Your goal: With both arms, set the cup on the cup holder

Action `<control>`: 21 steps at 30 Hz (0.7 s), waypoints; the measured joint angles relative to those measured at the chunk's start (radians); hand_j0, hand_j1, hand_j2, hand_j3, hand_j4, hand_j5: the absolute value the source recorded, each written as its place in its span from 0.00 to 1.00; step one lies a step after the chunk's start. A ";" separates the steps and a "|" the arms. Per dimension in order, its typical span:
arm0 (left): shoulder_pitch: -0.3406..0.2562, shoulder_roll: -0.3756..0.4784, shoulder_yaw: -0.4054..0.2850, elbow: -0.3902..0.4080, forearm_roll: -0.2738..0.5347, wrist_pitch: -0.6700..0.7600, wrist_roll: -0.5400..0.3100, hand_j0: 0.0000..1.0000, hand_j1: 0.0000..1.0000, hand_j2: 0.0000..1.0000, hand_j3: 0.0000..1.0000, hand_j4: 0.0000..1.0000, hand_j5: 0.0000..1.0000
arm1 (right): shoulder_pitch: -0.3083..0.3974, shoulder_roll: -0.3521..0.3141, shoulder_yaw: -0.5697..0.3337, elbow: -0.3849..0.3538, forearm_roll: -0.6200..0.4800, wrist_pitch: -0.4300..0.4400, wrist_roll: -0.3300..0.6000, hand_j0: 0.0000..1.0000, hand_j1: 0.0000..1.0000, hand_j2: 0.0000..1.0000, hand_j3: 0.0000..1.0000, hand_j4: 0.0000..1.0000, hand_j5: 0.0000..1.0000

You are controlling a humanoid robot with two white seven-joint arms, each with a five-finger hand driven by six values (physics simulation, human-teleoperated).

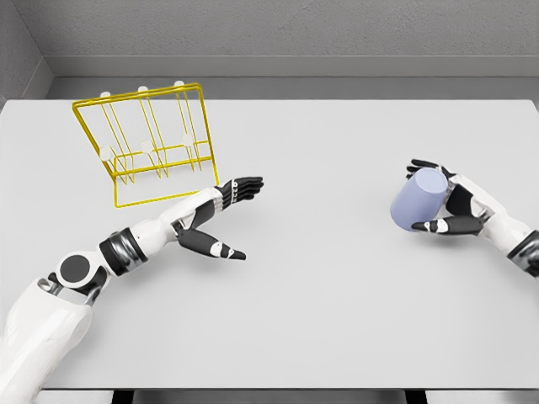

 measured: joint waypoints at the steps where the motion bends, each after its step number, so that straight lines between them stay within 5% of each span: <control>1: 0.000 0.000 0.000 0.000 0.000 0.000 0.000 1.00 1.00 1.00 1.00 1.00 1.00 | 0.000 0.002 0.003 0.003 0.000 0.000 0.000 0.80 0.80 0.80 0.80 0.80 0.80; 21: -0.002 -0.001 0.005 0.001 0.003 0.000 0.000 1.00 1.00 1.00 1.00 1.00 1.00 | -0.041 0.011 0.039 0.029 -0.005 -0.006 0.002 0.70 0.70 0.70 0.70 0.70 0.70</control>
